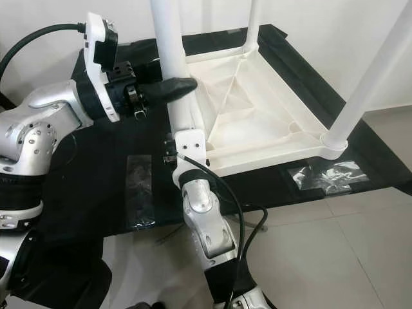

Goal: Building children table

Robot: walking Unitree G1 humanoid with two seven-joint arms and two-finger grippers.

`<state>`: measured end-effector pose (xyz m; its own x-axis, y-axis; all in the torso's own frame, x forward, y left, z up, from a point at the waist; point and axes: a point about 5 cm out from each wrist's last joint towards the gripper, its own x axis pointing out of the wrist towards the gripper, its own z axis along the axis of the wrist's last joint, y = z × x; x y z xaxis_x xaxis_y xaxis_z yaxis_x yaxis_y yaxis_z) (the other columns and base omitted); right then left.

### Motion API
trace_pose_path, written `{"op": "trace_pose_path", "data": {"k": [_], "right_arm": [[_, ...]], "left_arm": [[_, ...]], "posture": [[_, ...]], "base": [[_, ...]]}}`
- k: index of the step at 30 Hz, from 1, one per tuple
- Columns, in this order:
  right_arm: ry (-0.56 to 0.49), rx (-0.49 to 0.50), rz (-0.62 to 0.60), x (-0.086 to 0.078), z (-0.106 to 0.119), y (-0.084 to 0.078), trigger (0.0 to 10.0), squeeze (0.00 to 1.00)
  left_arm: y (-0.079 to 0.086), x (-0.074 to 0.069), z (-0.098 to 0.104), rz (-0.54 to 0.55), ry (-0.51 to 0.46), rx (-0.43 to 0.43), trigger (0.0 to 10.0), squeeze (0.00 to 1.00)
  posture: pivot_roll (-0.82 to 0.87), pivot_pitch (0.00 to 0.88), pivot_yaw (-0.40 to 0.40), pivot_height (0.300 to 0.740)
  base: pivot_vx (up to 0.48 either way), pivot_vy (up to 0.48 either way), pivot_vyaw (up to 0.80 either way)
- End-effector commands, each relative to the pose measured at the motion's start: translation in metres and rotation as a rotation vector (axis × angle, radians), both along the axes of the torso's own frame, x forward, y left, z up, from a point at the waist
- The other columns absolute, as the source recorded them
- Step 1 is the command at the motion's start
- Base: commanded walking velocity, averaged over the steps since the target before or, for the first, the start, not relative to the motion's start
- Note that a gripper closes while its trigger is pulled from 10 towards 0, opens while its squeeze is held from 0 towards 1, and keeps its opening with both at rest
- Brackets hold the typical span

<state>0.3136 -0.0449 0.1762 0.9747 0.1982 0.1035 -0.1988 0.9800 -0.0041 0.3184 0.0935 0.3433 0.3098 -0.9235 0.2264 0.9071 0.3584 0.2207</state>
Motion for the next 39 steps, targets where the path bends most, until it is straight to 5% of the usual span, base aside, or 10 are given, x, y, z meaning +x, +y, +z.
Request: {"op": "trace_pose_path", "data": {"k": [1, 4, 5, 6, 7, 25, 27, 28, 38, 39], "right_arm": [[0.187, 0.097, 0.054, -0.002, -0.026, 0.023, 10.0, 0.0], [0.186, 0.097, 0.055, -0.001, -0.025, 0.023, 10.0, 0.0], [0.181, 0.093, 0.072, 0.0, -0.024, 0.022, 10.0, 0.33], [0.181, 0.093, 0.072, 0.0, -0.024, 0.022, 10.0, 0.33], [0.169, 0.104, 0.097, 0.0, -0.021, 0.021, 10.0, 1.0], [-0.129, -0.192, 0.761, 0.033, 0.07, -0.049, 10.0, 1.0], [-0.141, -0.248, 0.844, 0.038, 0.081, -0.059, 10.0, 0.77], [-0.146, -0.262, 0.87, 0.041, 0.087, -0.063, 10.0, 0.0], [-0.119, -0.237, 1.029, 0.055, 0.105, -0.071, 9.2, 0.0], [-0.098, -0.229, 1.082, 0.055, 0.103, -0.071, 0.0, 0.0]], "left_arm": [[-0.013, -0.005, 0.002, -0.087, -0.028, 0.033, 0.0, 0.0], [-0.014, -0.005, 0.002, -0.093, -0.028, 0.037, 0.0, 0.0], [-0.015, -0.005, 0.002, -0.11, -0.029, 0.043, 0.0, 0.0], [-0.015, -0.005, 0.002, -0.11, -0.029, 0.043, 0.0, 0.0], [-0.015, -0.006, 0.002, -0.117, -0.03, 0.046, 0.0, 0.0], [-0.02, -0.012, -0.003, -0.172, -0.043, 0.064, 0.0, 0.0], [-0.02, -0.012, -0.003, -0.177, -0.045, 0.067, 0.0, 0.0], [-0.02, -0.013, -0.003, -0.18, -0.045, 0.068, 0.0, 0.0], [-0.023, -0.011, -0.004, -0.197, -0.049, 0.085, 0.0, 0.0], [-0.024, -0.01, -0.004, -0.203, -0.048, 0.091, 0.0, 0.0]], "posture": [[-0.01, 0.133, 0.083, 0.74], [-0.01, 0.133, 0.083, 0.74], [-0.01, 0.131, 0.087, 0.74], [-0.01, 0.131, 0.087, 0.74], [-0.01, 0.13, 0.087, 0.74], [-0.03, 0.129, 0.09, 0.74], [-0.03, 0.13, 0.092, 0.74], [-0.03, 0.13, 0.093, 0.74], [-0.02, 0.13, 0.101, 0.74], [-0.02, 0.132, 0.102, 0.74]], "base": [[0.0, 0.0, 0.0], [0.0, 0.0, 0.0], [0.0, 0.0, 0.0], [0.0, 0.0, 0.0], [0.0, 0.0, 0.0], [0.0, 0.0, 0.0], [0.0, 0.0, 0.0], [0.0, 0.0, 0.0], [0.0, 0.0, 0.0], [0.0, 0.0, 0.0]]}}
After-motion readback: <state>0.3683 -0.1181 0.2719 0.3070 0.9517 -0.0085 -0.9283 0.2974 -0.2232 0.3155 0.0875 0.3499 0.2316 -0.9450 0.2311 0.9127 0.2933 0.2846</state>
